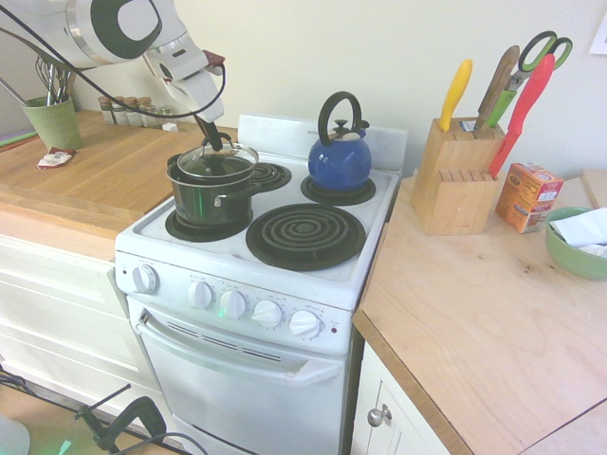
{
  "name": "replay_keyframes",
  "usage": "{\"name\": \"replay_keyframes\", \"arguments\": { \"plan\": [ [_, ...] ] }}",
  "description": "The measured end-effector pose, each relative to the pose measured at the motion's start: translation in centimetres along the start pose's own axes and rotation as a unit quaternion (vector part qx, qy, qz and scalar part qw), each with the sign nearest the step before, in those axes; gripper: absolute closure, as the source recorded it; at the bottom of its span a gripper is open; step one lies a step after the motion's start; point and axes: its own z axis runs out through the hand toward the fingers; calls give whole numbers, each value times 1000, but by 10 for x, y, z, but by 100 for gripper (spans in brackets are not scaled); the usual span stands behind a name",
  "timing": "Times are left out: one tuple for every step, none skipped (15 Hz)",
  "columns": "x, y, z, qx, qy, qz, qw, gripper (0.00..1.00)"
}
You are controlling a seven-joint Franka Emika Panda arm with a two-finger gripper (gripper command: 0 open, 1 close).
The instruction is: Cover the lid of the pot
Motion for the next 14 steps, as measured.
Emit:
{"name": "replay_keyframes", "arguments": {
  "plan": [
    [-1, 0, -5, 0, 3, -2, 1000, 100],
    [0, 2, -13, 1, 7, -3, 1000, 100],
    [0, 5, -22, 1, 9, -4, 1000, 100],
    [-1, 8, -28, 0, 10, -4, 1000, 100],
    [-2, 11, -31, -1, 10, -4, 1000, 100],
    [-4, 16, -28, -5, 9, -5, 1000, 100],
    [-6, 20, -22, -11, 6, -6, 1000, 100],
    [-9, 22, -15, -16, 4, -7, 1000, 100],
    [-10, 23, -10, -19, 2, -8, 1000, 100],
    [-11, 24, -6, -18, 2, -9, 1000, 100],
    [-12, 23, -4, -17, 1, -9, 1000, 100],
    [-11, 23, -3, -16, 2, -9, 1000, 100],
    [-11, 23, -3, -16, 2, -9, 1000, 100],
    [-11, 23, -3, -15, 2, -9, 1000, 100]
  ]
}}
